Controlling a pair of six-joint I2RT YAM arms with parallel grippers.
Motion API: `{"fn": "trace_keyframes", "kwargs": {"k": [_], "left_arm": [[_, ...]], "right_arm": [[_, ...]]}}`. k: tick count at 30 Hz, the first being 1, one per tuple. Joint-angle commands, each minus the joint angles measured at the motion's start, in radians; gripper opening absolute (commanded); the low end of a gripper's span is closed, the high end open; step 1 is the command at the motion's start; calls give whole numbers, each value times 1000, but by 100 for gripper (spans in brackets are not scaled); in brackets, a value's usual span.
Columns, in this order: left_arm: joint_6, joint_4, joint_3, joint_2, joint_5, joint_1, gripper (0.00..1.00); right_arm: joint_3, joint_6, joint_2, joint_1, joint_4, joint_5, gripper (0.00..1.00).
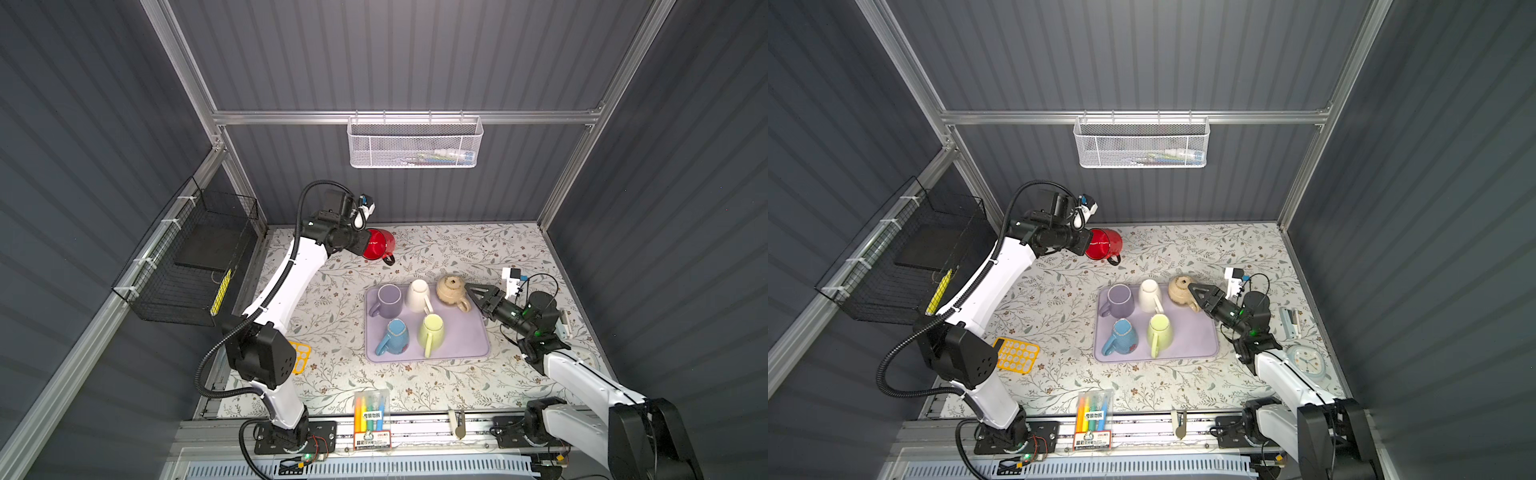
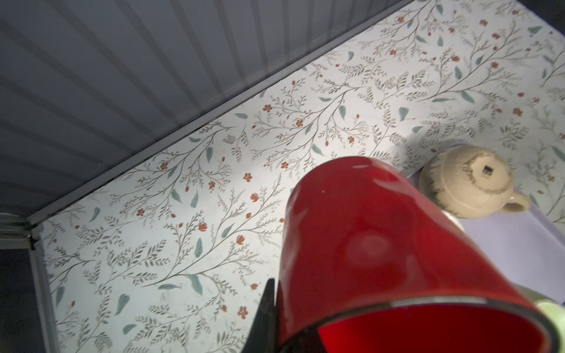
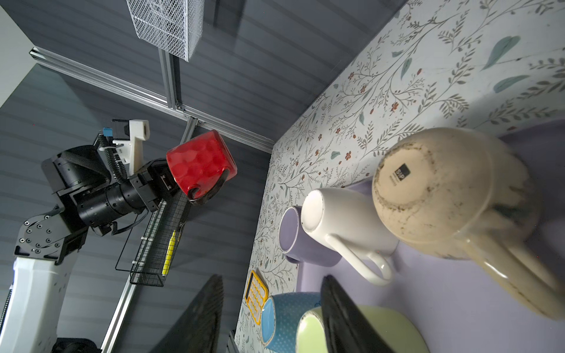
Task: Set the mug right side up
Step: 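Carry the red mug with the left gripper to the table beyond the tray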
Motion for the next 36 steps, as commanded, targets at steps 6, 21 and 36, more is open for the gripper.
{"fn": "trace_keyframes", "kwargs": {"k": [6,21,36], "left_arm": [[269,-295,273,184,70,146,0],[523,-455,501,430,12,294,0],[622,-494,569,605,6,297,0]], "right_arm": [[-27,44,32,-10,111,-27,54],[-46,33,-79,-11,-28,-1,54],[18,-9,-210,-8,-293,35,54]]}}
